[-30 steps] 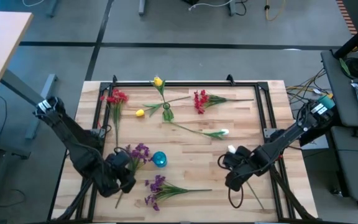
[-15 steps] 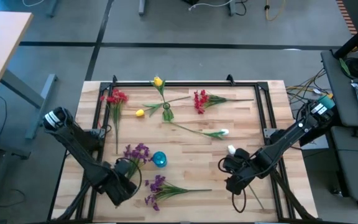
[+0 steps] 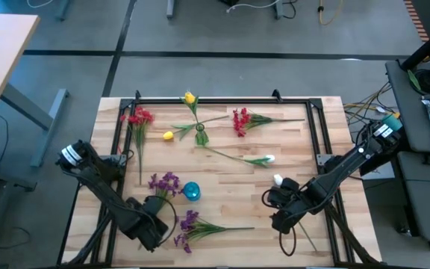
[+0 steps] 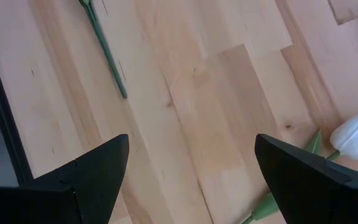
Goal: Sort flowers into vase by color
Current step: Put the left purple flowers into the blue vase
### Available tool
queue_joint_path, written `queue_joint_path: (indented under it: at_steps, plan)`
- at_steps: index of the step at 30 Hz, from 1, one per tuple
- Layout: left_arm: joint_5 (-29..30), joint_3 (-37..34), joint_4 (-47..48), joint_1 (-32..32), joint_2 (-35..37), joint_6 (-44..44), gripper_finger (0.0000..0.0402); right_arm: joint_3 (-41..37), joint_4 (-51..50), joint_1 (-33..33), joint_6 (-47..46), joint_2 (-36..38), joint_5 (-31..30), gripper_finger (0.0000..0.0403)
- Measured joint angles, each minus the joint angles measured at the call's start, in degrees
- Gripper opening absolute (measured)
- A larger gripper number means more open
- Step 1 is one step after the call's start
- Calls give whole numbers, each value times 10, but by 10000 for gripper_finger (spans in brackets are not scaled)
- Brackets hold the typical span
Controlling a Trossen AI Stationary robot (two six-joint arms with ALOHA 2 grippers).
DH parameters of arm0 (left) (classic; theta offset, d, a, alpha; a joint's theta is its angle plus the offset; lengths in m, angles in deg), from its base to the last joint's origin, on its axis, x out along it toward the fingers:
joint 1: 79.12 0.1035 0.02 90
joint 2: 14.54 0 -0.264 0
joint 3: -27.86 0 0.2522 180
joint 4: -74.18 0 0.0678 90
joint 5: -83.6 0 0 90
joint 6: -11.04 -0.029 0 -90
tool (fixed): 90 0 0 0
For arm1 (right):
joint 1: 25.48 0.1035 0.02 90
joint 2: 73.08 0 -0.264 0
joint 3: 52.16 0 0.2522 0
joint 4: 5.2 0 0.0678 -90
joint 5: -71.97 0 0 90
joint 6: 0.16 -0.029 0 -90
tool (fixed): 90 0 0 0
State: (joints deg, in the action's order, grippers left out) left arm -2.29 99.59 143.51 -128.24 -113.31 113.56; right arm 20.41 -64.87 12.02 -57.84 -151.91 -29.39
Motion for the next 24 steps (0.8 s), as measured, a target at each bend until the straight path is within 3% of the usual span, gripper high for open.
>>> queue_joint_path:
  at_steps: [7,15,24]
  plan:
    - [10,-1,-12,8,-35,-2,186,0,0,0,7,0,-7,341]
    - [14,-3,-16,9,-33,3,21,0,0,0,11,0,-8,341]
    - [19,10,47,9,-25,14,4,0,0,0,13,0,-8,341]
